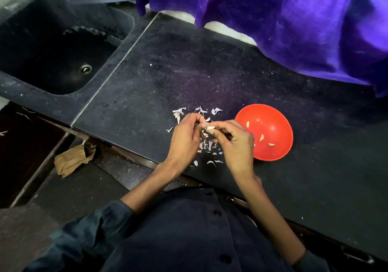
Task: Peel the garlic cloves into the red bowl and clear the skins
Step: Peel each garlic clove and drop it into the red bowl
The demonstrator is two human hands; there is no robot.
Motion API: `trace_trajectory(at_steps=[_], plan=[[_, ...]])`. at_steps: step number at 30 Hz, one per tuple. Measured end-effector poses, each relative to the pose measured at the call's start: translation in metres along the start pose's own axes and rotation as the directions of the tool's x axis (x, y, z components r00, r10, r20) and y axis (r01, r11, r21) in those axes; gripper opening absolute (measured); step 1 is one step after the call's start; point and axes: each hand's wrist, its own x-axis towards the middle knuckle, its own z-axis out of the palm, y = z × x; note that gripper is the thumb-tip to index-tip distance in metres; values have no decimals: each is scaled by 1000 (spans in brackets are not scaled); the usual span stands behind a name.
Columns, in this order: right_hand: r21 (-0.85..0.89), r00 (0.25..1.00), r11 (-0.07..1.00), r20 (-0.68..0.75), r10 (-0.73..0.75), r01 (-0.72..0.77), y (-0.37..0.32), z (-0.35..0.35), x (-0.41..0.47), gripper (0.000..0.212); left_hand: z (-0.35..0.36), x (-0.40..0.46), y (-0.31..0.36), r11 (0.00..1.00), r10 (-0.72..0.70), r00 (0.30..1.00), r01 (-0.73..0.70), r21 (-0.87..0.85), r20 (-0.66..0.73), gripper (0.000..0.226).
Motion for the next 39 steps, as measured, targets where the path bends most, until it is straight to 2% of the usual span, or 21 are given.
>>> trace_trajectory(at_steps=[8,12,14,18,21,24,27,32,36,39], plan=[[-117,998,992,-26,-58,54,-4,-3,1,11,-5,-3,10,999,-7,1000,5,-54,-25,13],[-91,999,996,-34,-27,24,-1,-3,1,15,-5,-3,12,991,-37,999,32,-126,-31,14],[-28,1000,1000,-30,10,-11,0,-3,1,18,-7,-3,14,987,-59,997,50,-152,-56,16],[283,981,940,23,193,-192,-3,-3,0,22,-11,0,10,982,-94,993,79,-173,-77,13],[386,968,889,56,244,-246,-5,-3,0,24,-12,1,6,977,-84,995,72,-199,-51,24],[401,967,880,64,248,-253,-6,-4,0,24,-13,-1,9,970,-75,997,78,-231,20,25],[401,966,879,66,251,-256,-7,-3,0,25,-12,-2,12,963,-60,993,84,-256,98,15],[476,948,822,94,306,-312,-9,-5,-1,21,-11,-2,10,964,-57,998,65,-256,39,5],[499,942,803,95,321,-324,-11,-5,-1,13,-10,-3,12,970,-26,1000,23,-240,-7,7],[483,937,808,91,337,-337,-9,-5,2,9,-9,-2,10,991,18,999,-12,-136,43,8]])
